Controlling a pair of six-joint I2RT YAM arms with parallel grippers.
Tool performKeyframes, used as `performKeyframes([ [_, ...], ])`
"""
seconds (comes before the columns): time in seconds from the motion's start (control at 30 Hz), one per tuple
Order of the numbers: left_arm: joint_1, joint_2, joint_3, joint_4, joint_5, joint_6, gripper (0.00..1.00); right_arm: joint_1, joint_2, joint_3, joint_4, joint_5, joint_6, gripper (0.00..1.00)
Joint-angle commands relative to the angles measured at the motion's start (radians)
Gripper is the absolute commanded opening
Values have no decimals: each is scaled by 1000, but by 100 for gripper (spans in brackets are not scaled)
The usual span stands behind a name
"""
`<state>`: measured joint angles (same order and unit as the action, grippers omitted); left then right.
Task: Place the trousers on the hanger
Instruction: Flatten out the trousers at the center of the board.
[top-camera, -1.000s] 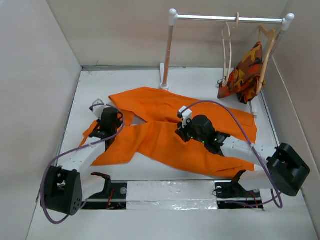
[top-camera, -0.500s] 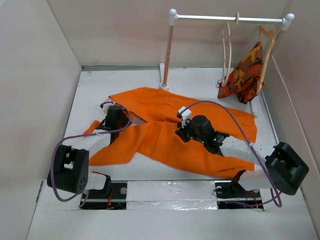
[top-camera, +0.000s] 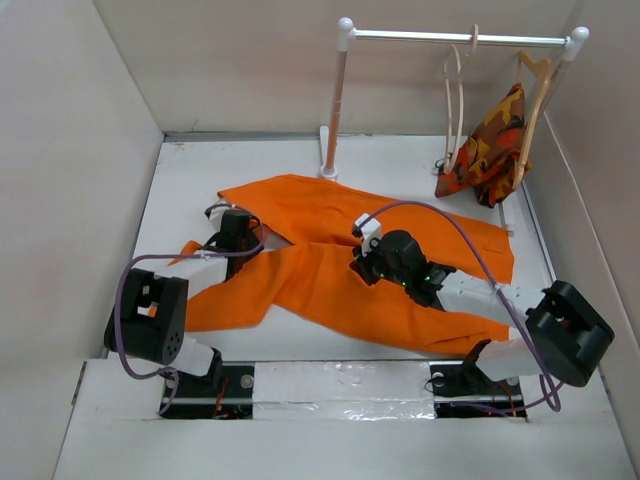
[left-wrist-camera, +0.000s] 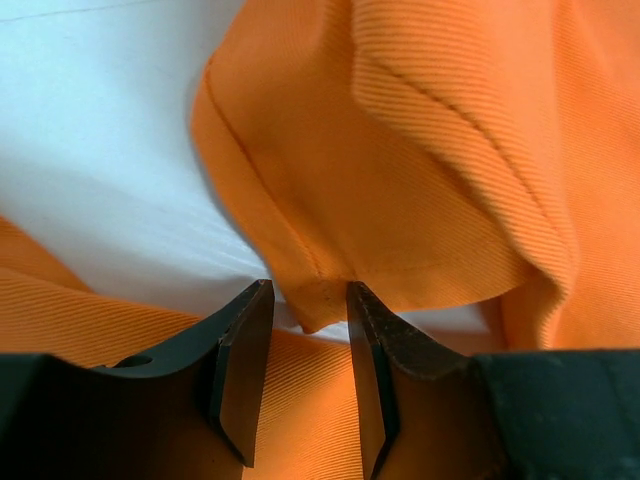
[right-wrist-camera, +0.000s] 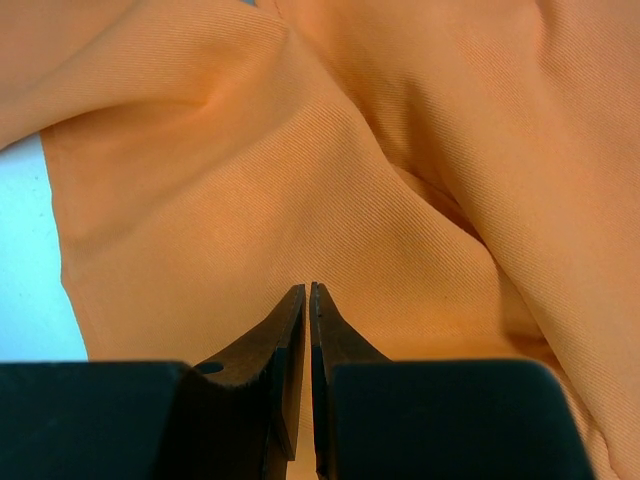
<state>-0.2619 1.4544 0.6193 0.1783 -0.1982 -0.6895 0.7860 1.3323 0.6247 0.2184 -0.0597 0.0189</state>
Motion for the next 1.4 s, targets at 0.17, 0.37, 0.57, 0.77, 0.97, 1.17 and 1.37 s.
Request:
performKeyframes([
  [0.17,1,7,34,-95,-87,8,44,6,-5,44,53,11,-8,12],
  [0.37,-28,96,103,-103,-133,12,34,6,-12,43,52,0,-8,12],
  [0.57,-37,118,119,-76,-150,8,9,6,-30,36,53,4,-10,12],
  [0.77,-37,65,146,-99,-191,5,0,6,-41,32,53,-5,-8,12],
  [0.97,52,-153,194,-111,-193,-25,0,6,-54,26,67,-40,-10,12],
  [1.17,185,-161,345,-152,-213,-16,0,6,-74,18,70,-68,-5,12],
  [1.37,346,-66,532,-223,-208,61,0,6,-119,6,64,-65,-8,12],
])
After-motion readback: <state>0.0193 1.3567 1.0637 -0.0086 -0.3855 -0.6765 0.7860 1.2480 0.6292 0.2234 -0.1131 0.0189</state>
